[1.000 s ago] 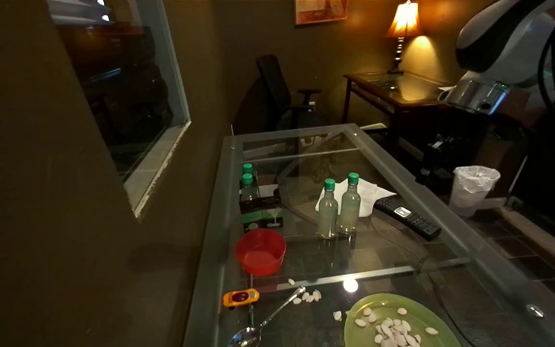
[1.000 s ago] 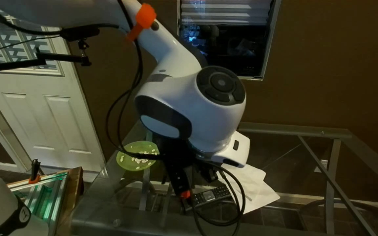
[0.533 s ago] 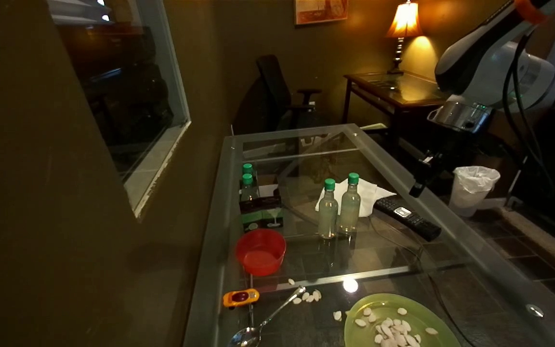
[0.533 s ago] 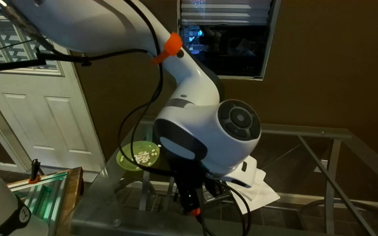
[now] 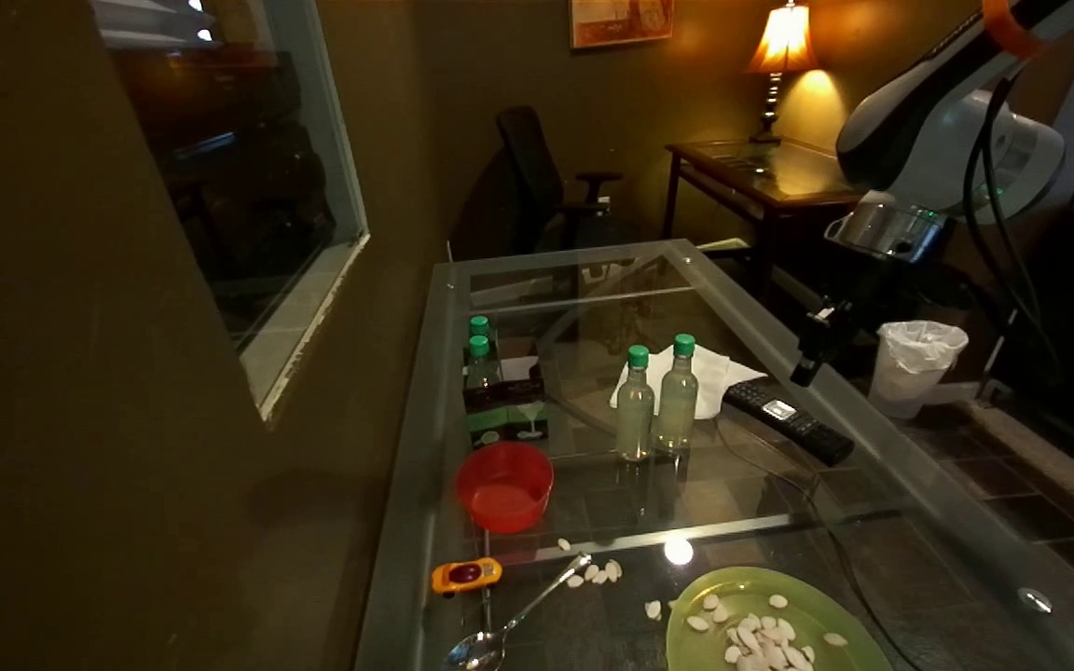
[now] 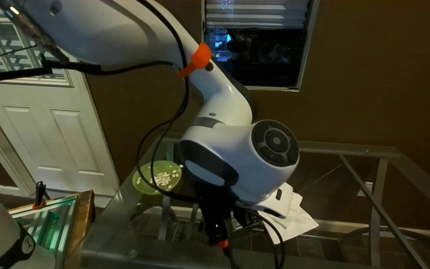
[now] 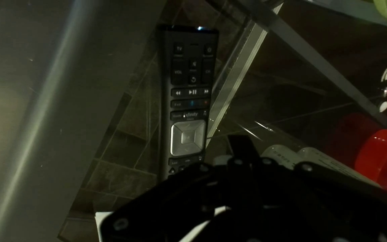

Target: Press the button on the remote

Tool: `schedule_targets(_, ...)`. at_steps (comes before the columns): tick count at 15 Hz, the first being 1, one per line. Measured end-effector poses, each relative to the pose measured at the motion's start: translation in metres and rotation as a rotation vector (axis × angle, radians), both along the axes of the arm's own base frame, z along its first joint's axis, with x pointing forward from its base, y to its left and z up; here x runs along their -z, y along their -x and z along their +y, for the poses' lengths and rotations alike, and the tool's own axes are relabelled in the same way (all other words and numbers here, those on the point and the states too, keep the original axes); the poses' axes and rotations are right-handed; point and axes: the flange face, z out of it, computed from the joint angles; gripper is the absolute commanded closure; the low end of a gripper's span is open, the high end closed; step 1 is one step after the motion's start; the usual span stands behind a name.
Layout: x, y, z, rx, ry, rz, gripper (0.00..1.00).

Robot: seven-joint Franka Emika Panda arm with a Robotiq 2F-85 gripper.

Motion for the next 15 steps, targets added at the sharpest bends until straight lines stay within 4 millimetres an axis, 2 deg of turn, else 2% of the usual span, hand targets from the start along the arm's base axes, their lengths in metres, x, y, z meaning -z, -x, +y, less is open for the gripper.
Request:
schedule_targets(6, 0.02, -0.008, -0.011, 0.066, -0.005, 0.045, 1.0)
schedule_targets(11, 0.036, -0.016, -0.007, 0.117, -0.015, 0.093, 1.0)
schedule_targets(15, 0.042, -0.026, -0.005, 0.143, -0.023, 0.105, 1.0)
